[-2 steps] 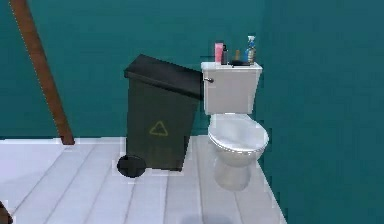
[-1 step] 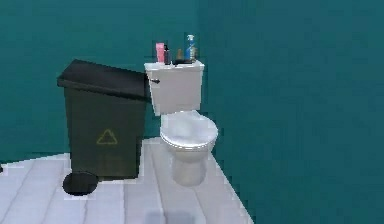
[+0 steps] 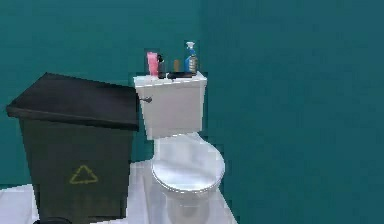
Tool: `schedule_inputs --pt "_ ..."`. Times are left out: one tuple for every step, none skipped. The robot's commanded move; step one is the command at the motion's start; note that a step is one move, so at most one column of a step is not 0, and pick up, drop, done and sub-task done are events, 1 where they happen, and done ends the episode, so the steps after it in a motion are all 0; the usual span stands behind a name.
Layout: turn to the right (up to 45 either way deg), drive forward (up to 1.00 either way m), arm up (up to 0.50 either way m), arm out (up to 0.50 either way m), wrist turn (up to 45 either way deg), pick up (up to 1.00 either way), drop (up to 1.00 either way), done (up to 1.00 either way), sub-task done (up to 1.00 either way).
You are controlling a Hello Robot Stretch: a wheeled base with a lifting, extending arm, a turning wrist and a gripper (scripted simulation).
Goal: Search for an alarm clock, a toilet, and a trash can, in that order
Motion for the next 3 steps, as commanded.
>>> schedule_inputs --pt "0.0 0.00 0.00 0.00 0.0 0.00 0.00 0.00 1.00" --pt "-15.0 0.00 0.00 0.00 0.0 0.00 0.00 0.00 0.00" --pt "0.0 0.30 0.00 0.00 0.0 0.00 0.00 0.00 0.00"
